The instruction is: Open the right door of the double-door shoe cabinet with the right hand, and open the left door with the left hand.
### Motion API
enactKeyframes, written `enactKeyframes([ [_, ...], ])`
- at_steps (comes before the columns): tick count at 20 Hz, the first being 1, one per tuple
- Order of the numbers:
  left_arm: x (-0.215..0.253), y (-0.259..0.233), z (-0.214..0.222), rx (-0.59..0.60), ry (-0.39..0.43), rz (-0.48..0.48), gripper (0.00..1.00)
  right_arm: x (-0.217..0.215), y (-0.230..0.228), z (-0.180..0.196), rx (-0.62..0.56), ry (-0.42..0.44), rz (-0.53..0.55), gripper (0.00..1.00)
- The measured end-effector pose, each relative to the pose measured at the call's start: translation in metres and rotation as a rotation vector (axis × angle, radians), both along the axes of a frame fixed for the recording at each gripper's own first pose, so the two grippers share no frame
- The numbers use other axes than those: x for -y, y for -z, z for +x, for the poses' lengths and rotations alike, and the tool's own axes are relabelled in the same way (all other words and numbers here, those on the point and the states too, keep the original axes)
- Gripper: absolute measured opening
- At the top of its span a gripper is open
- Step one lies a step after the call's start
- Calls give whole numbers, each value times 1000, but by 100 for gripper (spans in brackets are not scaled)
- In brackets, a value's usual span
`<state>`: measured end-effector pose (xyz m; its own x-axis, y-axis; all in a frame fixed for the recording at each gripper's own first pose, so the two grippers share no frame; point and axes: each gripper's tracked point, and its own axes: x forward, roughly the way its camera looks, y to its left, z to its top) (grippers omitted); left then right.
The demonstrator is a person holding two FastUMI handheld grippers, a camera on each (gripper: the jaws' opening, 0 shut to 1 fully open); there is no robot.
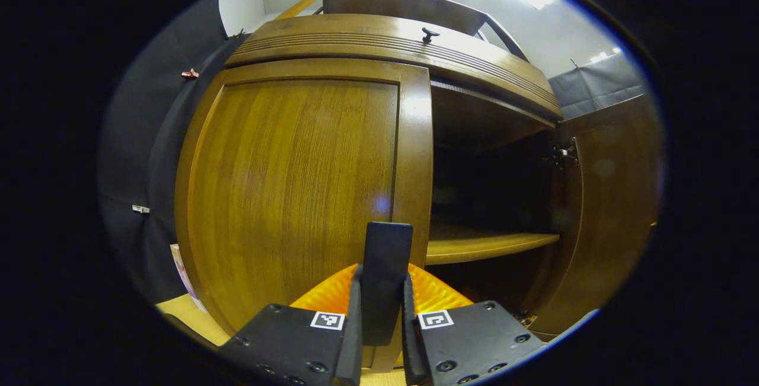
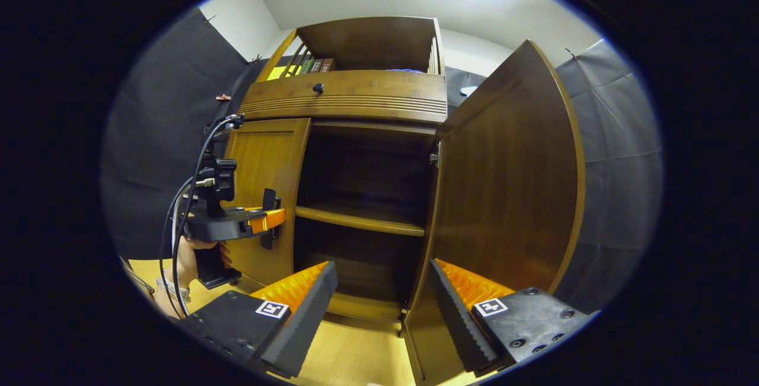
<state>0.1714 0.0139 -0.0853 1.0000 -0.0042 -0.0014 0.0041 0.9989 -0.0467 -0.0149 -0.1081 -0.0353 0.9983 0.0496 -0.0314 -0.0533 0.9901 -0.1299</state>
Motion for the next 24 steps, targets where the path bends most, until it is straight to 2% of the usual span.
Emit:
enactKeyframes([
  [9, -5, -3, -52, -21, 85, 16, 30, -14, -1, -11, -21, -13, 7, 99],
  [11, -6, -4, -63, -30, 104, -2, 29, -16, -5, -15, -11, -13, 5, 95],
  [12, -8, -5, -68, -38, 109, -3, 31, -17, -7, -17, -7, -15, 7, 95],
  [17, -13, -7, -85, -42, 119, 9, 29, -26, -8, -23, -22, -14, 16, 95],
  [18, -14, -8, -90, -44, 122, 8, 30, -28, -8, -25, -23, -15, 18, 99],
  [22, -21, -9, -106, -45, 136, -15, 30, -42, -10, -34, -25, -31, 22, 99],
  [24, -26, -11, -115, -44, 126, -21, 32, -51, -8, -37, -36, -44, 31, 95],
])
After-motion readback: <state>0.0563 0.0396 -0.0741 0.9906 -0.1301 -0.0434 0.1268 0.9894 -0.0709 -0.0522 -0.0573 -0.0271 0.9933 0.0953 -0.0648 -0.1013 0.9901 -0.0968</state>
